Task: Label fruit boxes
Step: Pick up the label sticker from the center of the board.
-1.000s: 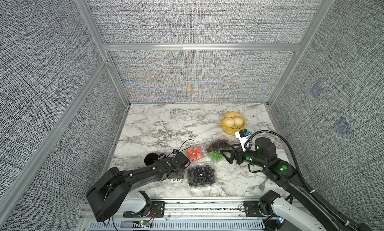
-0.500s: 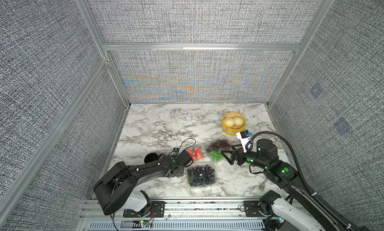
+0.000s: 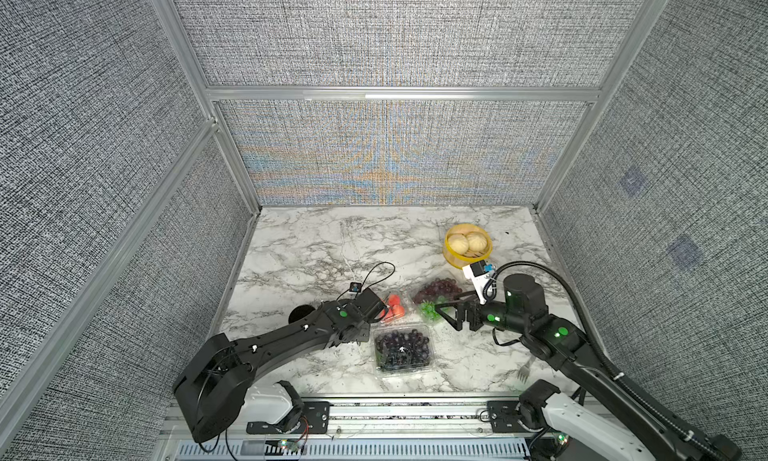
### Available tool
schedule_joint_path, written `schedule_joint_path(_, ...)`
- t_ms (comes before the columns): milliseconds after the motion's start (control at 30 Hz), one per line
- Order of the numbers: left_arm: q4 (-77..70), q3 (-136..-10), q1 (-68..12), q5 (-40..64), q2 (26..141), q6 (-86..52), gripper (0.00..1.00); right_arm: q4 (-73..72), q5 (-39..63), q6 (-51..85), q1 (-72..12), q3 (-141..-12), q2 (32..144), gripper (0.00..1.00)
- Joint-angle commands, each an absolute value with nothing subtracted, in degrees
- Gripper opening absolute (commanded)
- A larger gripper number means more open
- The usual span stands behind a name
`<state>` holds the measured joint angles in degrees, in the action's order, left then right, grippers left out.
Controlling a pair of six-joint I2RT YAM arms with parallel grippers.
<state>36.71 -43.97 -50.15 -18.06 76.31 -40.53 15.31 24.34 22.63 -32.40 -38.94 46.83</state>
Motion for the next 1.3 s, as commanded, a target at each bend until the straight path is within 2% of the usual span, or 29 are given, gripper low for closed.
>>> schedule_joint_path(0, 36.41, -44.21, -50.02, -19.58, 77.05, -39.11, 0.30, 13.71, 25.44, 22.98, -33.23, -39.61, 47.75, 0.99)
schedule_joint_path(333, 36.31, -50.39, -48.16, -22.68, 68.50, -35.03, 0.29, 7.63, 27.76, 24.89, -40.36, -40.59, 55.89, 0.99)
schedule_joint_path(433, 32.08, -50.94, -48.17, -19.24, 65.85, -33.09, 0.29, 2.95, 30.75, 25.69, -41.16, -41.06, 58.88, 0.98)
schedule_joint_path(633, 20.62, -49.09, -48.17, -11.59, 59.73, -30.35, 0.28, -15.30, 34.36, 28.43, -42.27, -40.35, 65.73, 0.95)
schedule_joint_path(733, 11.34, -45.04, -48.16, -9.95, 56.19, -28.22, 0.28, -21.53, 35.32, 31.33, -42.28, -41.93, 71.03, 0.86)
schedule_joint_path(800, 10.82, -44.99, -48.16, -10.28, 55.06, -28.00, 0.27, -25.43, 36.31, 33.30, -42.36, -43.01, 74.17, 0.78)
schedule_joint_path(1033, 6.94, -43.09, -48.17, -7.48, 53.64, -28.41, 0.27, -30.88, 38.53, 36.48, -44.03, -47.32, 82.83, 0.75)
schedule_joint_path(1167, 6.07, -42.29, -48.16, -7.69, 52.84, -28.58, 0.27, -36.87, 40.10, 38.11, -44.35, -46.55, 84.65, 0.57)
schedule_joint_path(1267, 5.80, -41.76, -48.16, -8.07, 51.76, -28.57, 0.27, -36.69, 39.81, 37.40, -44.72, -46.11, 83.82, 0.52)
